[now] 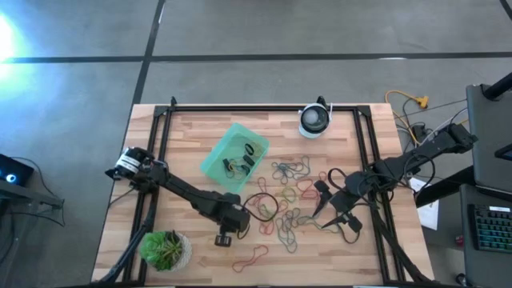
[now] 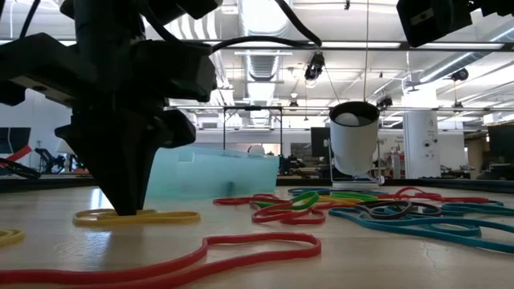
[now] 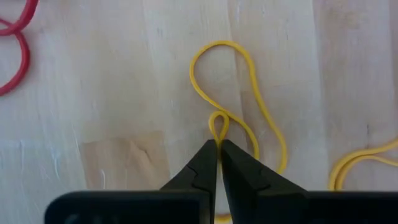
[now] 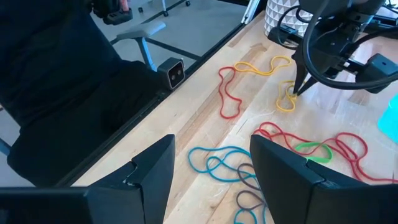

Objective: Pick and place rubber bands into bin
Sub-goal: Put the yellow rubber band into the green bin

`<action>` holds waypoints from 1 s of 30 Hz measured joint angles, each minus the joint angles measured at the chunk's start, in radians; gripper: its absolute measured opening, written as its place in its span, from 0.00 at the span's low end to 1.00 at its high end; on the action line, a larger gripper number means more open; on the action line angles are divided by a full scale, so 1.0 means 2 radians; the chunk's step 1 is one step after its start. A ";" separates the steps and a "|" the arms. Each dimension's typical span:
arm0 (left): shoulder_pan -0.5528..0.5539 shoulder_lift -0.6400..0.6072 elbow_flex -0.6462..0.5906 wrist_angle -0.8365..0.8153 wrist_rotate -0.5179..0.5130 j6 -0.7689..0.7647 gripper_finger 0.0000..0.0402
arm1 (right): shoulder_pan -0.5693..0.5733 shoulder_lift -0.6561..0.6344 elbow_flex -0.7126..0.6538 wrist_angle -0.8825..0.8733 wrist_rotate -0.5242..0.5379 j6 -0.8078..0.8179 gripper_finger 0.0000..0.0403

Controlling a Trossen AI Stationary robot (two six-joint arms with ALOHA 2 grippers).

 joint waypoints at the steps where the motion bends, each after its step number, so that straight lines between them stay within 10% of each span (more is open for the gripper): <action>1: 0.000 0.000 0.001 -0.001 -0.003 0.001 0.01 | 0.000 0.000 0.000 0.000 0.000 0.000 0.50; 30: -0.046 -0.069 0.077 -0.105 -0.342 0.019 0.00 | 0.000 0.000 -0.007 0.009 0.000 0.002 0.50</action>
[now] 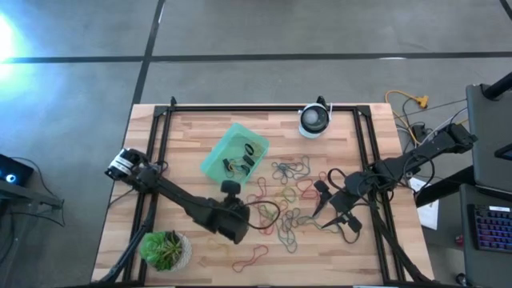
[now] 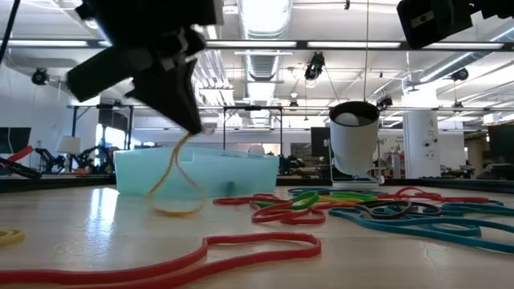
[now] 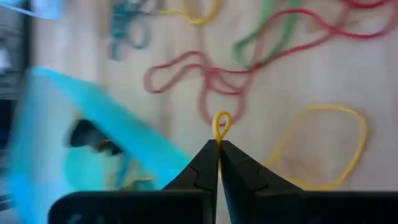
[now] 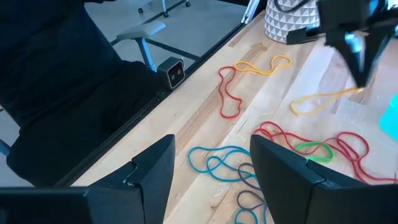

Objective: Pick and place rubber bands into bin
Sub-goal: Put the yellow rubber band into the green bin

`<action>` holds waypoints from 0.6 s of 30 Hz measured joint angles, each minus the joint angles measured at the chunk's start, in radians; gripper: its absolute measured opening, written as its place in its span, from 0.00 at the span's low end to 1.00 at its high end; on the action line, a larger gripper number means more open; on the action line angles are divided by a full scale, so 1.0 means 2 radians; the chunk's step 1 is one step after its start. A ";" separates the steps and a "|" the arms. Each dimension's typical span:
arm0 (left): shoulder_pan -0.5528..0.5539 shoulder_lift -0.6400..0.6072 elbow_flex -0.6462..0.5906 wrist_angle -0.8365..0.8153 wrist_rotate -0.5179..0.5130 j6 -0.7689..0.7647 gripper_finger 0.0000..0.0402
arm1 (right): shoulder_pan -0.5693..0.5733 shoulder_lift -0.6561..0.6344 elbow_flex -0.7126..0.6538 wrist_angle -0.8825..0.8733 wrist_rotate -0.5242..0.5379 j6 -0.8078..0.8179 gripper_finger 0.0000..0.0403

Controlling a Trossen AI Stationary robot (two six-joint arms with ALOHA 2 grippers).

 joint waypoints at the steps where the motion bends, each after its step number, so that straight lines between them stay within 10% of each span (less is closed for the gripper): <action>1: -0.001 0.000 0.005 -0.002 -0.016 0.000 0.00 | 0.000 0.000 0.000 0.000 0.000 0.000 0.50; 18: -0.003 -0.077 0.041 -0.084 -0.194 0.000 0.00 | 0.000 0.000 -0.001 0.000 0.000 -0.001 0.50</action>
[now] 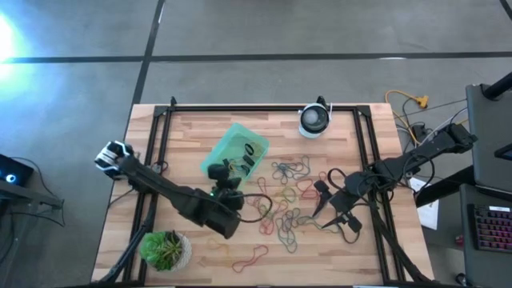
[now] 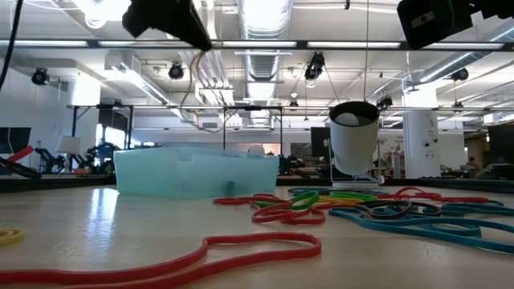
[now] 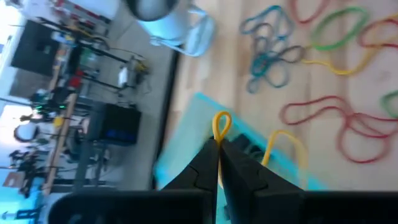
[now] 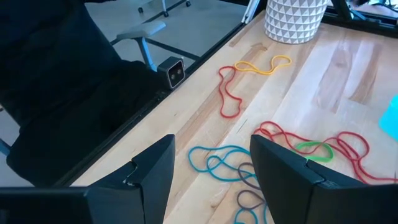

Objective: Pick and place rubber bands into bin
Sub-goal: Put the yellow rubber band into the green bin

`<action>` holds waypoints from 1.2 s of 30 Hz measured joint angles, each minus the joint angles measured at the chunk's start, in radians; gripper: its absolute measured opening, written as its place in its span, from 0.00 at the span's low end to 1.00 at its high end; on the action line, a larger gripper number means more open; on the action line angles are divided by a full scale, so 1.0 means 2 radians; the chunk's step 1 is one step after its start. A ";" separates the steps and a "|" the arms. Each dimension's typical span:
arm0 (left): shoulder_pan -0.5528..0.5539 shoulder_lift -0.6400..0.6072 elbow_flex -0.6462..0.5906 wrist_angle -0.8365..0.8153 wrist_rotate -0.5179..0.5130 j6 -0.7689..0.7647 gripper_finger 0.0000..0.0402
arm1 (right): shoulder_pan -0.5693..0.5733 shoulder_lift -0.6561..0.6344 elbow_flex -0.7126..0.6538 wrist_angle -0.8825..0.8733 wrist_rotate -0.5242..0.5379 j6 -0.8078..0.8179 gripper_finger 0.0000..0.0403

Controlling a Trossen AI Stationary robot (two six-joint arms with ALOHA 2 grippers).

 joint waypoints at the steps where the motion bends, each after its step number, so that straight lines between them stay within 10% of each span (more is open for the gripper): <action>1: 0.002 -0.008 0.000 -0.002 -0.008 0.000 0.00 | 0.000 0.000 0.000 0.000 0.000 -0.001 0.50; 11: 0.041 -0.080 -0.033 -0.013 -0.015 -0.003 0.00 | 0.000 0.000 -0.005 0.002 0.000 -0.009 0.50; 36: 0.224 -0.085 -0.138 0.128 0.151 0.077 0.00 | 0.000 0.000 -0.007 0.003 0.000 -0.018 0.50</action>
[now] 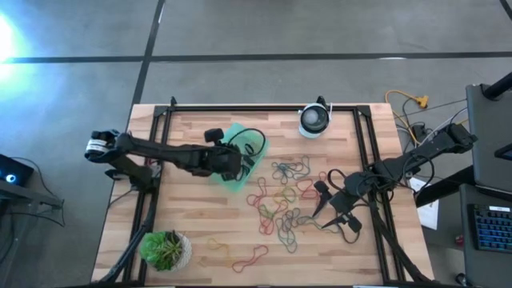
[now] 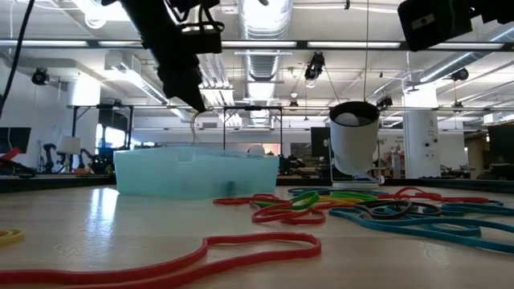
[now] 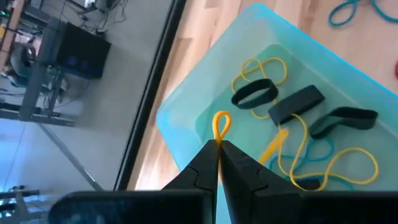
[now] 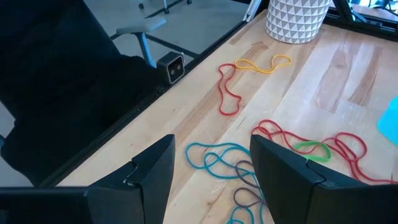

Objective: Pick and place rubber bands into bin
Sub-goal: Put the yellow rubber band into the green bin

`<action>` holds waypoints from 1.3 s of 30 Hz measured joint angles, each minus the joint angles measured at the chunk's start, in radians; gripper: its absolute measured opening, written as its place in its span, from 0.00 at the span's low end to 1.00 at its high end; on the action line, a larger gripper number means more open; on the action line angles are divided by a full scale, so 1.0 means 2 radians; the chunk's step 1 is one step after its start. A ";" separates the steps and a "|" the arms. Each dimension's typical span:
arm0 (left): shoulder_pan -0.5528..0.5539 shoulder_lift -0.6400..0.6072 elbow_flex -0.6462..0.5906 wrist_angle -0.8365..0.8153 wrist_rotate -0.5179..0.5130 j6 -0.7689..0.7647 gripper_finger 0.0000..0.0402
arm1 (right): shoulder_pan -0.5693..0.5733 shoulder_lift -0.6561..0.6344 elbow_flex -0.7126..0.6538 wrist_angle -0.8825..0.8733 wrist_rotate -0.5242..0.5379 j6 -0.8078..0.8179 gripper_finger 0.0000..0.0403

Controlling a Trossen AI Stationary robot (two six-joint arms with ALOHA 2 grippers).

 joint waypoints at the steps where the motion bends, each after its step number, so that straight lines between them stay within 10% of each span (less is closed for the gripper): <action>1: 0.004 0.000 0.000 0.002 0.015 0.000 0.00 | 0.000 0.000 -0.001 0.000 0.000 0.000 0.50; 6: 0.020 0.002 -0.001 0.006 0.076 0.011 0.00 | 0.000 0.000 -0.003 0.000 0.000 -0.003 0.50; 31: 0.024 0.029 0.002 0.053 0.074 0.049 0.00 | 0.000 0.000 -0.015 0.010 0.000 -0.001 0.50; 39: 0.024 0.029 0.002 0.053 0.074 0.049 0.14 | 0.000 0.000 -0.016 0.009 0.000 -0.001 0.50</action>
